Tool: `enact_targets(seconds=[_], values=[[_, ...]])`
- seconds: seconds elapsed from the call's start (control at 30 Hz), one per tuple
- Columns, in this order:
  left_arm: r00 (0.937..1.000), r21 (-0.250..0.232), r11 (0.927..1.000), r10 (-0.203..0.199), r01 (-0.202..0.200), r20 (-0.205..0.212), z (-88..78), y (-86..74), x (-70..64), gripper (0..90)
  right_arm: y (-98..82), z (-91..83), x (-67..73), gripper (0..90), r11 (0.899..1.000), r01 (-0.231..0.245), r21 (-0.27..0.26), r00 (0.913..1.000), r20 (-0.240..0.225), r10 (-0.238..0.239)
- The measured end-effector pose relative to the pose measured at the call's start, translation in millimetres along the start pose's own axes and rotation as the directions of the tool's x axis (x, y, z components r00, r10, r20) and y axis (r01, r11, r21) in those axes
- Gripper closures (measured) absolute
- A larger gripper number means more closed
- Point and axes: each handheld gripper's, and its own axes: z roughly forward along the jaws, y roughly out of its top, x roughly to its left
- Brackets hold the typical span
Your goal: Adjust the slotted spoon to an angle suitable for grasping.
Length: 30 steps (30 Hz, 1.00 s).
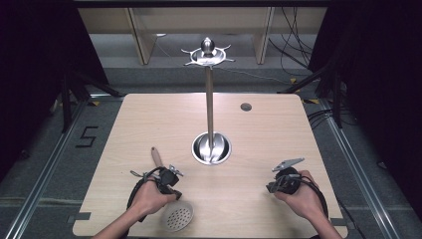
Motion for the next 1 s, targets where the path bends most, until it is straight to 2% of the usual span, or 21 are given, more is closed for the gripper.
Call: enact_targets(seconds=[0.07, 0.1, 0.17, 0.27, 0.3, 0.33, 0.43, 0.47, 0.57, 0.6, 0.63, 0.67, 0.7, 0.77, 0.8, 0.83, 0.87, 0.9, 0.93, 0.97, 1.0], values=[[0.9999, 0.008, 1.0000, -0.002, 0.002, 0.010, -0.9, -1.8, 1.3, 89.4, 0.0, 0.4, 0.2, 80.4, 1.000, -0.002, 0.002, 1.0000, -0.003, 0.002], [0.9999, 0.013, 0.9999, 0.010, -0.010, 0.006, -1.7, -2.1, 2.4, 89.4, 0.0, 0.2, 0.3, 80.3, 1.000, -0.001, 0.003, 1.0000, -0.001, 0.001], [0.9999, 0.016, 0.9998, -0.009, 0.008, 0.015, -3.3, -4.5, 3.5, 89.4, -0.1, 0.1, 0.3, 80.2, 1.000, 0.002, 0.002, 1.0000, 0.000, -0.002], [0.9997, 0.019, 0.9997, -0.015, 0.015, 0.017, -8.2, -8.3, 7.4, 89.4, -0.5, 0.3, -0.3, 80.0, 1.000, 0.007, -0.001, 1.0000, 0.001, -0.007], [0.9999, 0.023, 0.9997, -0.005, 0.005, 0.015, -10.6, -11.0, 10.9, 89.3, -0.5, 0.3, -0.6, 79.7, 1.000, 0.012, -0.002, 0.9999, 0.000, -0.012], [0.9997, 0.025, 0.9995, -0.019, 0.018, 0.018, -11.7, -12.9, 11.9, 89.4, -0.5, 0.4, -0.6, 79.7, 1.000, 0.012, -0.002, 0.9999, 0.000, -0.012], [0.9998, 0.027, 0.9996, -0.011, 0.010, 0.018, -14.0, -15.7, 16.6, 89.3, -0.4, 0.6, -0.1, 79.4, 1.000, 0.010, 0.000, 0.9999, 0.000, -0.010], [0.9995, 0.031, 0.9992, -0.025, 0.025, 0.018, -15.5, -17.0, 17.6, 89.3, -0.2, 0.1, 0.5, 79.2, 1.000, 0.002, 0.004, 1.0000, -0.001, -0.002], [0.9995, -0.005, 0.9995, -0.031, 0.031, 0.000, -23.0, -17.8, 25.4, 87.2, -0.2, -0.2, 1.4, 78.7, 1.000, 0.004, 0.001, 1.0000, 0.001, -0.004], [0.9988, -0.016, 0.9987, -0.048, 0.047, -0.010, -26.6, -17.5, 27.5, 87.2, -0.2, -0.2, 1.4, 78.7, 1.000, 0.004, 0.001, 1.0000, 0.001, -0.004], [0.9960, -0.052, 0.9951, -0.085, 0.084, -0.026, -35.5, -15.4, 37.4, 80.9, -0.1, -0.4, 1.3, 78.0, 1.000, 0.003, -0.002, 1.0000, 0.001, -0.003], [0.9960, -0.052, 0.9951, -0.085, 0.084, -0.026, -35.5, -15.4, 37.4, 78.3, -0.1, -0.4, 1.3, 78.0, 1.000, 0.003, -0.002, 1.0000, 0.001, -0.003], [0.9900, -0.088, 0.9877, -0.133, 0.129, -0.045, -38.2, -14.3, 41.1, 78.3, 0.0, -0.2, 0.2, 77.7, 1.000, 0.012, -0.006, 0.9999, 0.004, -0.012], [0.9727, -0.134, 0.9692, -0.218, 0.207, -0.079, -44.8, -11.2, 54.1, 69.8, 0.0, -0.2, 0.7, 76.4, 1.000, -0.001, -0.009, 1.0000, 0.004, 0.001], [0.9562, -0.151, 0.9516, -0.282, 0.268, -0.080, -46.4, -9.8, 59.2, 65.7, 0.0, -0.5, 0.4, 76.0, 1.000, -0.003, -0.011, 1.0000, 0.003, 0.003], [0.9328, -0.173, 0.9276, -0.349, 0.331, -0.088, -46.2, -8.8, 63.1, 61.6, 0.0, -0.8, 0.1, 75.5, 1.000, -0.005, -0.012, 1.0000, 0.003, 0.005], [0.9076, -0.187, 0.9044, -0.407, 0.384, -0.105, -45.9, -5.7, 72.9, 55.6, -0.5, 0.1, -0.2, 74.7, 1.000, -0.005, -0.026, 1.0000, 0.005, 0.005], [0.9076, -0.187, 0.9044, -0.407, 0.384, -0.105, -45.9, -5.7, 72.9, 53.8, -0.5, 0.1, -0.6, 74.5, 1.000, -0.001, -0.027, 1.0000, 0.004, 0.002], [0.8929, -0.171, 0.8961, -0.432, 0.409, -0.127, -43.4, -2.6, 81.2, 51.9, -0.3, -0.3, -0.3, 74.1, 1.000, -0.010, -0.025, 1.0000, 0.000, 0.010], [0.8929, -0.171, 0.8961, -0.432, 0.409, -0.127, -43.4, -2.6, 81.2, 50.0, -0.3, -0.3, -0.3, 74.1, 1.000, -0.010, -0.025, 1.0000, 0.000, 0.010], [0.8954, -0.148, 0.9002, -0.428, 0.410, -0.123, -41.4, -1.7, 85.1, 50.0, -0.3, -0.5, -0.4, 73.8, 1.000, -0.009, -0.026, 1.0000, 0.001, 0.009]])
